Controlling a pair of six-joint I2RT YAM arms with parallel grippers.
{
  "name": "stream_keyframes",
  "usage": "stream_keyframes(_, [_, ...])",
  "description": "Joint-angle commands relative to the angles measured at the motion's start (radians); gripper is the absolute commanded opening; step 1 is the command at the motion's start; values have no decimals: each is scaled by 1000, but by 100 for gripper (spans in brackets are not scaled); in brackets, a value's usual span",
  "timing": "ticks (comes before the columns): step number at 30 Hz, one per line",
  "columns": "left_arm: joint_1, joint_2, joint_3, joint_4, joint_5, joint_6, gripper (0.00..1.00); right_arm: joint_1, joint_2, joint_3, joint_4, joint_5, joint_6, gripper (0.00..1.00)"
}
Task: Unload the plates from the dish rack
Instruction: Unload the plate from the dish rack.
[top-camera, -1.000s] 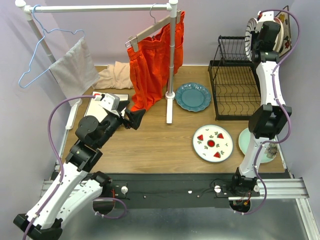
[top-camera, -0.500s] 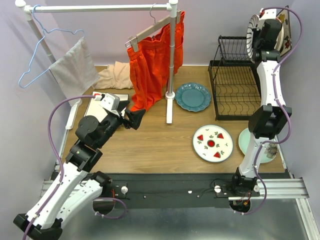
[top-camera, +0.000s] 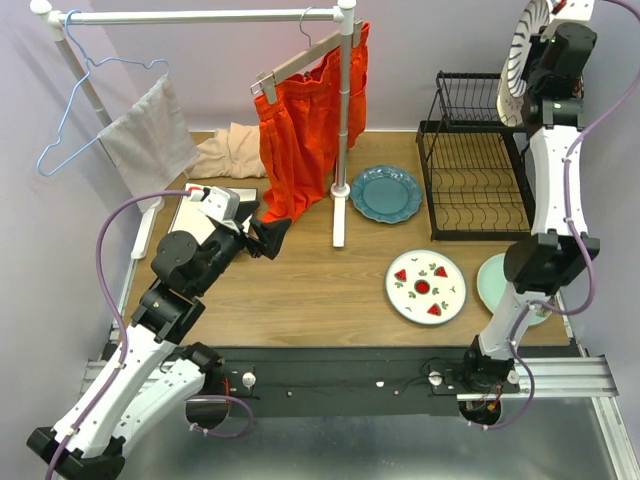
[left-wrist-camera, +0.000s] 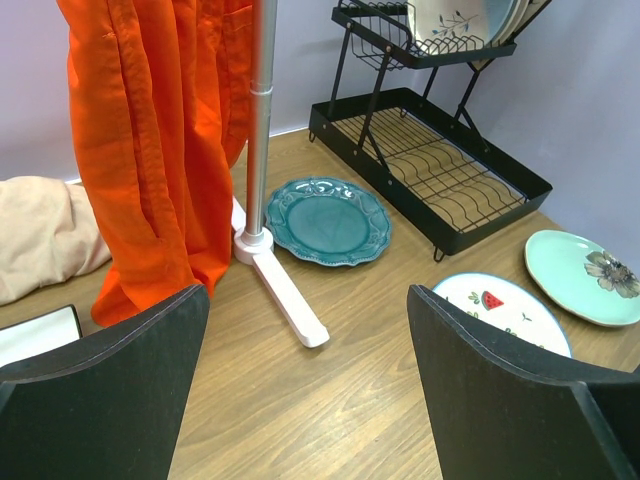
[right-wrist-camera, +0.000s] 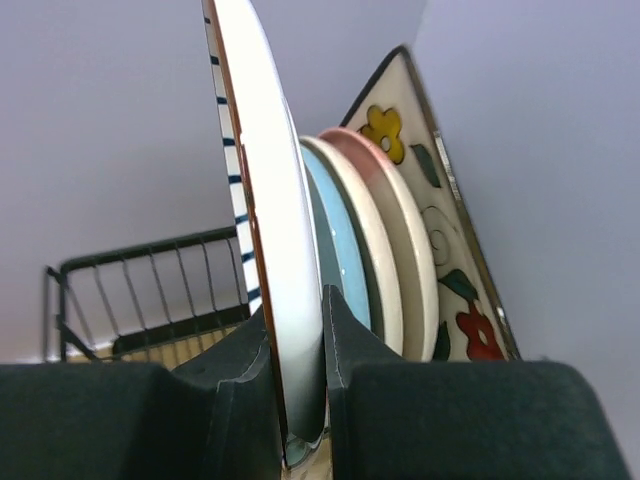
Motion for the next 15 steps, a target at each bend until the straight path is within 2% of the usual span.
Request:
stream_keyframes(1, [2, -6, 4, -1, 9, 5, 89, 1, -155, -64, 140, -62, 193, 1])
stream_keyframes(5, [2, -9, 4, 1, 8, 5, 89, 1, -264, -148, 139, -160, 387, 1])
stream_keyframes(13, [2, -13, 4, 2, 22, 2, 89, 1, -444, -335, 130, -381, 642, 1])
stream_keyframes(15, [2, -17, 4, 4, 26, 0, 89, 3, -494, -439, 126, -426, 736, 1])
